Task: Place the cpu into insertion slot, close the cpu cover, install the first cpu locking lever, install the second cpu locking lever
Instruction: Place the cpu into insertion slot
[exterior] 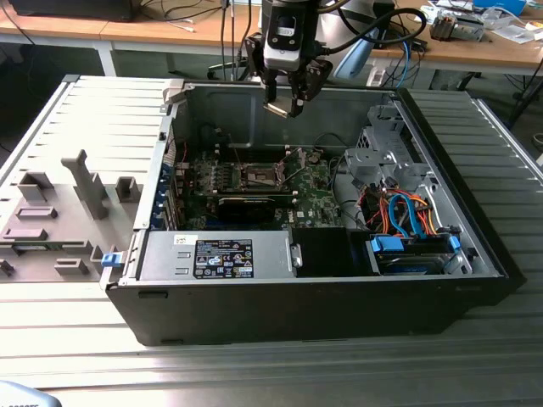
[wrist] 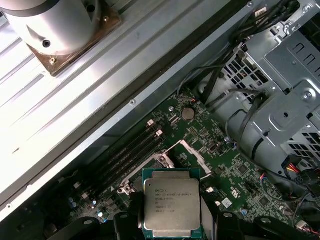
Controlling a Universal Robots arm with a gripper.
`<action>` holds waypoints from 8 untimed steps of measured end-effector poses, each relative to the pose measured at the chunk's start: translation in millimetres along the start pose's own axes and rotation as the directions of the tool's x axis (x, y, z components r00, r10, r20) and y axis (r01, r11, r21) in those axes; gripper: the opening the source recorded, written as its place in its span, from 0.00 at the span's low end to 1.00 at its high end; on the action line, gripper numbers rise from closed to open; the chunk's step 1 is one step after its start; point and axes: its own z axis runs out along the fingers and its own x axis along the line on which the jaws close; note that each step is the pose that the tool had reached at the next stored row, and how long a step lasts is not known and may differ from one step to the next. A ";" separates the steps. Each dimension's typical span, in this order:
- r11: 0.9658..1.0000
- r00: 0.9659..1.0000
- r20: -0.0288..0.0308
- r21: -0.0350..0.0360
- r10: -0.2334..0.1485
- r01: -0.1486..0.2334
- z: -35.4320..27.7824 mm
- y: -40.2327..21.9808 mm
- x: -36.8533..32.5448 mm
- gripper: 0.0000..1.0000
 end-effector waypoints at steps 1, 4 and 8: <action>1.000 1.000 0.000 0.000 0.001 -0.001 0.0 0.0 0.0 0.55; 1.000 1.000 0.000 0.000 0.004 -0.004 0.0 0.0 0.0 0.55; 1.000 1.000 0.001 0.000 0.008 -0.008 0.0 0.0 0.0 0.55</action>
